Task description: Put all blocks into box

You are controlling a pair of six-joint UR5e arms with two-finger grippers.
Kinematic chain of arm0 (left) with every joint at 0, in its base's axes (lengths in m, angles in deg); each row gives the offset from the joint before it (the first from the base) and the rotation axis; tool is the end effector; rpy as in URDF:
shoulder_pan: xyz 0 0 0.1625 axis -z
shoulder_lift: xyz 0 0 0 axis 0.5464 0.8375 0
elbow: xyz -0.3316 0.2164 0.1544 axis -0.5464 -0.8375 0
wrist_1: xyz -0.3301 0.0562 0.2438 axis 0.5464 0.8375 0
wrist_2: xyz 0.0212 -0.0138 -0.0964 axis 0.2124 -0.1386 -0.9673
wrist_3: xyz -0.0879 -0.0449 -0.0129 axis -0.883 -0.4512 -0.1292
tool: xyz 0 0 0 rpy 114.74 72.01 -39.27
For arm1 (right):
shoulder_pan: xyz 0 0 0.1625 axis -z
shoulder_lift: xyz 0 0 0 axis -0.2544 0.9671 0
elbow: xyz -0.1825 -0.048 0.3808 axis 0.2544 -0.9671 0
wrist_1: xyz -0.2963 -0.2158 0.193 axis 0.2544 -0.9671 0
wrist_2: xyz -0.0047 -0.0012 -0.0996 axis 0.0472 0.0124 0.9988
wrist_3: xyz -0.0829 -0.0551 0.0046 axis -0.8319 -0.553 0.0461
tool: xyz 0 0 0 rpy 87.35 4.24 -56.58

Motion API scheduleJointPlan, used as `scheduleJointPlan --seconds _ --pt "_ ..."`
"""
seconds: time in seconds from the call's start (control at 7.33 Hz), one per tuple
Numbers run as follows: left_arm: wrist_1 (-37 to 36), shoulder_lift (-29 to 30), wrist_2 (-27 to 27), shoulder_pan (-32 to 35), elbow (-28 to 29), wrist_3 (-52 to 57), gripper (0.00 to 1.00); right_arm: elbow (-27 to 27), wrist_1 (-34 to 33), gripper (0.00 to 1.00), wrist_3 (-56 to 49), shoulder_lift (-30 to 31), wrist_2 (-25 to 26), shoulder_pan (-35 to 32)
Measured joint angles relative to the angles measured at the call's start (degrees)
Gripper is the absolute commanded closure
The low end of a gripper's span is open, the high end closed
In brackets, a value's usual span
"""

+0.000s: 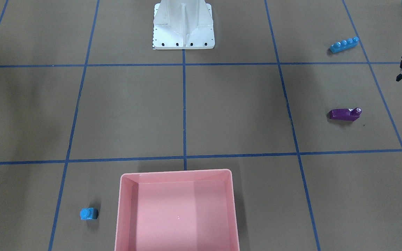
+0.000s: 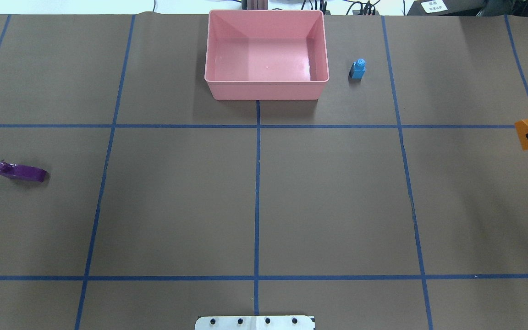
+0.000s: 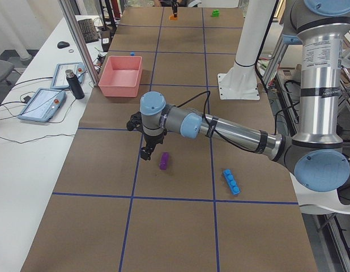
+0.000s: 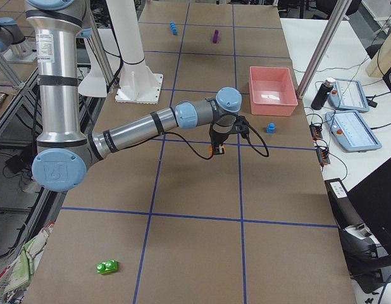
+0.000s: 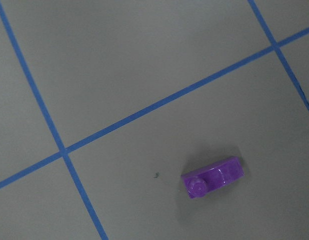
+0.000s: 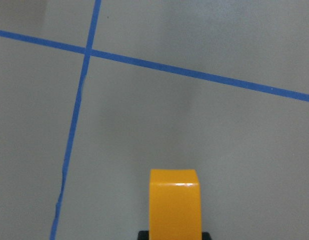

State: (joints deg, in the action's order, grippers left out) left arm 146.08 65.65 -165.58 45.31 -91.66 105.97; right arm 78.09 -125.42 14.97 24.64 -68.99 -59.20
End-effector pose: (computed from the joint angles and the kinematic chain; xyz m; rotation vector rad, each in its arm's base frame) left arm 0.0330 -0.4749 0.5153 0.3702 0.7669 0.6408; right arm -0.0794 -0.4810 0.4633 0.0334 -0.9048 -0.1883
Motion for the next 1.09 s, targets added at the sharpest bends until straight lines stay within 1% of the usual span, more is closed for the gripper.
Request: scheduleJointPlan --seconds 0.14,0.27,0.55,0.68,0.82,1.09 --pt "0.0 -0.2 0.3 -1.0 0.0 6.9 0.0 0.0 0.0 1.0 4.8 -2.7 -1.1 -0.3" --pt "0.0 -0.3 0.4 -2.5 0.0 10.8 0.0 -0.3 0.0 1.0 10.5 -5.9 -2.2 -0.3" --pt "1.5 -0.1 0.2 -5.6 0.3 13.0 0.0 -0.6 0.2 1.0 21.1 -12.2 -3.9 1.4" --pt "4.1 -0.3 0.3 -7.3 1.0 13.3 0.0 -1.3 0.3 1.0 25.0 -15.3 -4.0 3.2" --pt "6.3 -0.6 0.3 -9.4 2.0 13.3 0.0 -2.8 0.3 1.0 28.4 -18.7 -4.0 4.7" --pt "7.8 -0.3 0.4 -13.3 3.6 13.4 0.01 -6.8 0.4 1.0 34.9 -25.8 -3.7 7.3"
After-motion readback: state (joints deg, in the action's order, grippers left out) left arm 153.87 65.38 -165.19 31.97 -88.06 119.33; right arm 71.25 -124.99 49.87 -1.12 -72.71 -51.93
